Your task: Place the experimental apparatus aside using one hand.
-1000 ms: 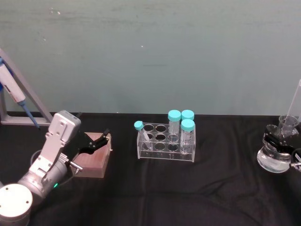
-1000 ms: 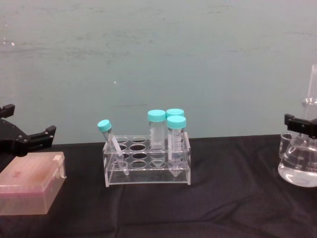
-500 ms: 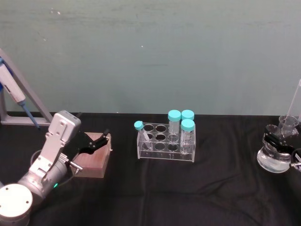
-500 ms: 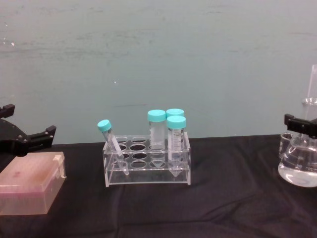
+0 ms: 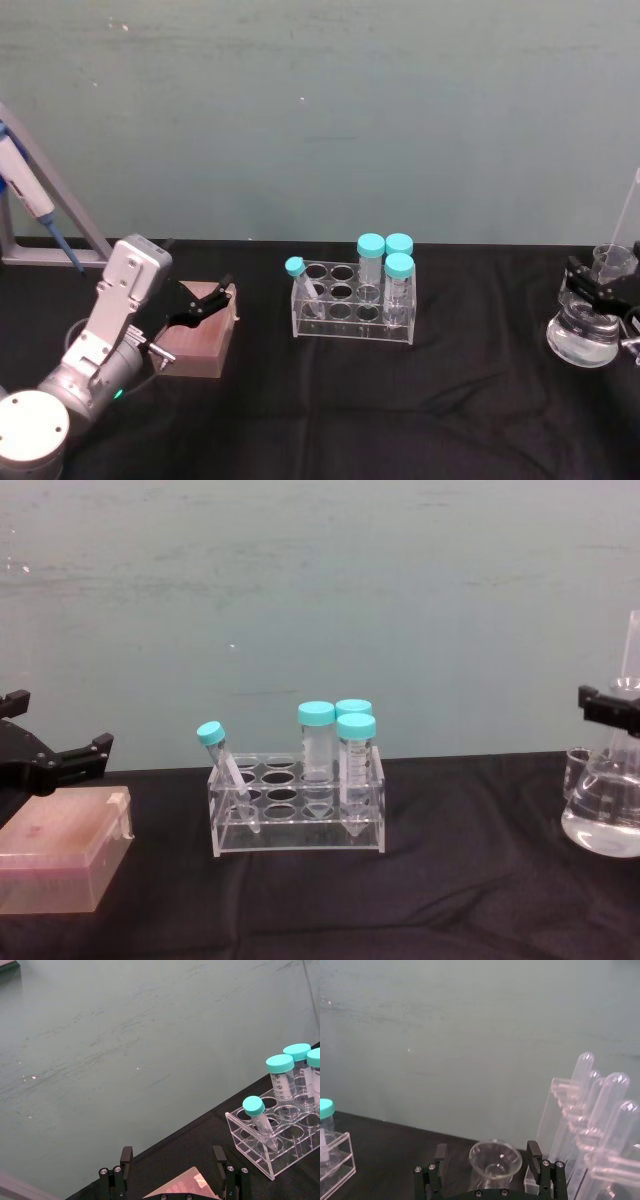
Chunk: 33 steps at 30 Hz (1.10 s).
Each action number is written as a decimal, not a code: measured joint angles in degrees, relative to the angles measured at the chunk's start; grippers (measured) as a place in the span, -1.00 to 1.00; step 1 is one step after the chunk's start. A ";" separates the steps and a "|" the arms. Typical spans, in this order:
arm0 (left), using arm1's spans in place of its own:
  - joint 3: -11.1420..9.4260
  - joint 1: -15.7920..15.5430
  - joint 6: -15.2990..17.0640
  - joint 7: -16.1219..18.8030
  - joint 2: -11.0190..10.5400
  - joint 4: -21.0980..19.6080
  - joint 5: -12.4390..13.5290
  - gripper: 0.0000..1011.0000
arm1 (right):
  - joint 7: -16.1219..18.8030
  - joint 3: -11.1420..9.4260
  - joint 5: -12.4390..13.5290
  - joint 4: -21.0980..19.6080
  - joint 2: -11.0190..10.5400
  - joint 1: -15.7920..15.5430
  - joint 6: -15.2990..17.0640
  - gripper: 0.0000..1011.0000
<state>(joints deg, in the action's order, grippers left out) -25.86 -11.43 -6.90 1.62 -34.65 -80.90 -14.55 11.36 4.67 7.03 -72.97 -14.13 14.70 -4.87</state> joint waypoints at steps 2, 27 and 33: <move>0.00 0.00 -0.01 0.00 0.00 0.00 0.00 0.98 | -0.42 -0.15 -0.45 -0.63 0.02 -0.32 -0.39 0.98; 0.00 0.00 0.00 0.00 0.00 0.00 0.01 0.98 | 5.94 -2.56 3.07 -17.47 -4.69 -10.97 -2.50 0.98; 0.00 0.00 0.00 0.00 0.00 0.00 0.00 0.98 | 7.41 -3.57 5.01 -21.70 -7.11 -15.56 -0.70 0.98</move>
<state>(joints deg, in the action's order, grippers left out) -25.86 -11.43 -6.91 1.62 -34.65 -80.90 -14.55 18.77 1.10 12.05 -94.67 -21.24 -0.86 -5.57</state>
